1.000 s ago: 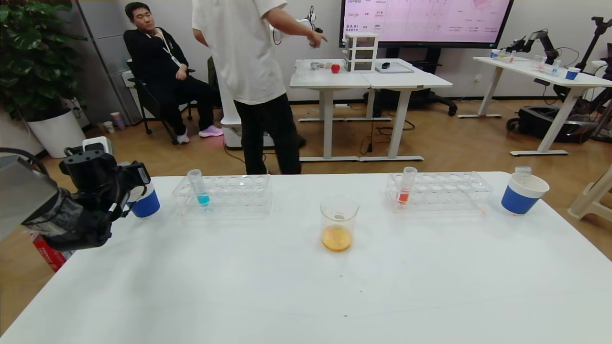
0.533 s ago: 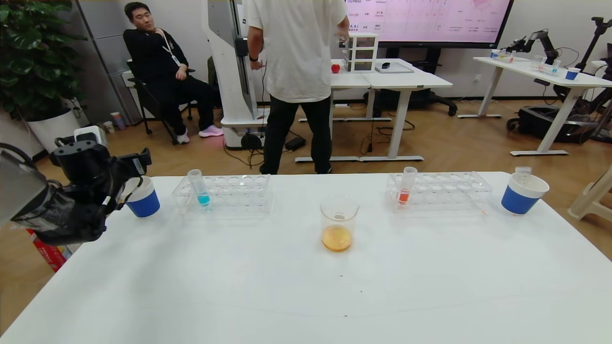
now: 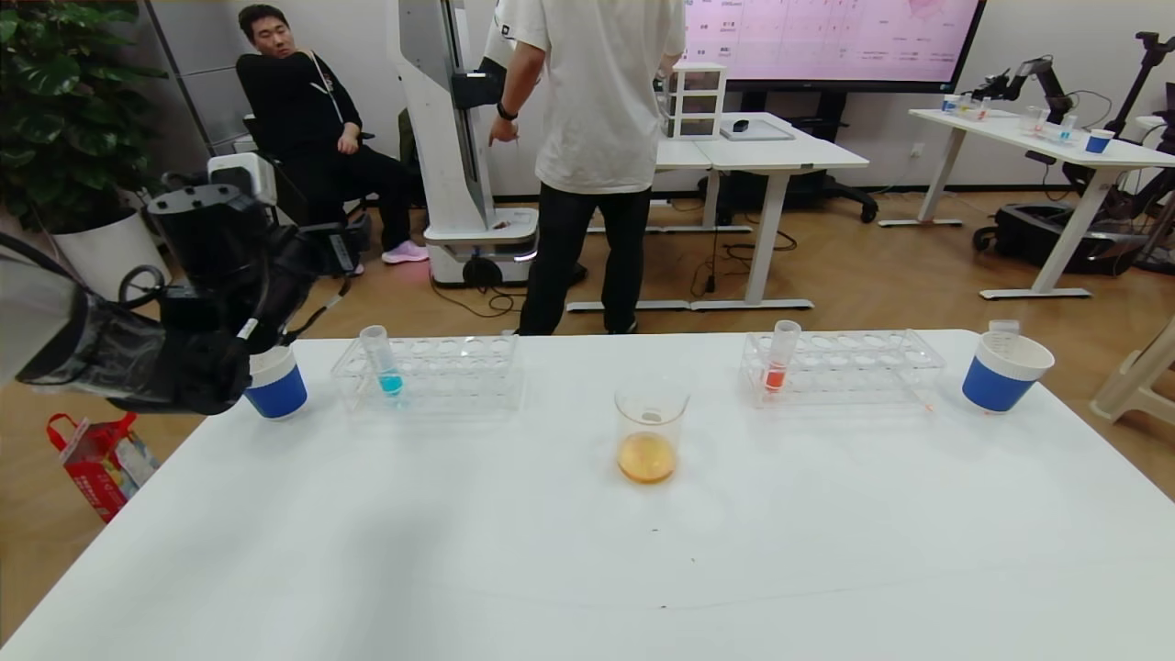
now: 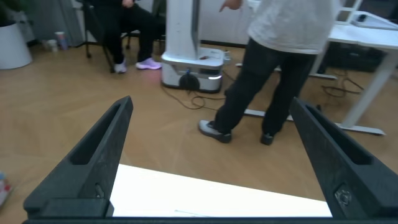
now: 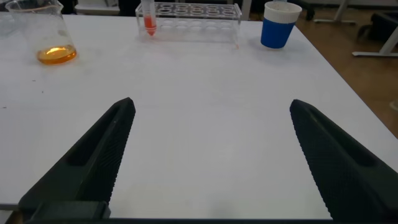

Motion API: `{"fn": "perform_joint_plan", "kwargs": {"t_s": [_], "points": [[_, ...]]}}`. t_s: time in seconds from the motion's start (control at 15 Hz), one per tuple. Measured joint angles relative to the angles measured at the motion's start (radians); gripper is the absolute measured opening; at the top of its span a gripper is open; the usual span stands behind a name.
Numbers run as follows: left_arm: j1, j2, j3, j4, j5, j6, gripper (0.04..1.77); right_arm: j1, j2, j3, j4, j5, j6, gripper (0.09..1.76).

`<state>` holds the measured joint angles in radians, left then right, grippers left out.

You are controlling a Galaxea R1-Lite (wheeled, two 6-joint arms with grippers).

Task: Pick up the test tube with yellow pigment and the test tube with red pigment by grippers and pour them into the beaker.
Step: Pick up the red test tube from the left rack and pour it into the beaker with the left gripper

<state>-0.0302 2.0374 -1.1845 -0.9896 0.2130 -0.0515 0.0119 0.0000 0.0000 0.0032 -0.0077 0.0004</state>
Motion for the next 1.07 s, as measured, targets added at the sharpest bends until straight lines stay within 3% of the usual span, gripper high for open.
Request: {"fn": "perform_joint_plan", "kwargs": {"t_s": [0.2, 0.4, 0.73, 1.07], "points": [[-0.115, -0.017, -0.004, 0.036, 0.008, 0.004, 1.75, 0.000, 0.000, 0.000, 0.000, 0.000, 0.000, 1.74], [-0.161, -0.034, -0.005, 0.030, 0.016, 0.008, 1.75, 0.000, 0.000, 0.000, 0.000, 0.000, 0.000, 1.74], [-0.126, -0.193, 0.077, 0.039, 0.012, 0.048, 1.75, 0.000, 0.000, 0.000, 0.000, 0.000, 0.000, 1.74], [-0.057, -0.432, 0.233, 0.054, 0.003, 0.133, 1.75, 0.000, 0.000, 0.000, 0.000, 0.000, 0.000, 1.74]]}}
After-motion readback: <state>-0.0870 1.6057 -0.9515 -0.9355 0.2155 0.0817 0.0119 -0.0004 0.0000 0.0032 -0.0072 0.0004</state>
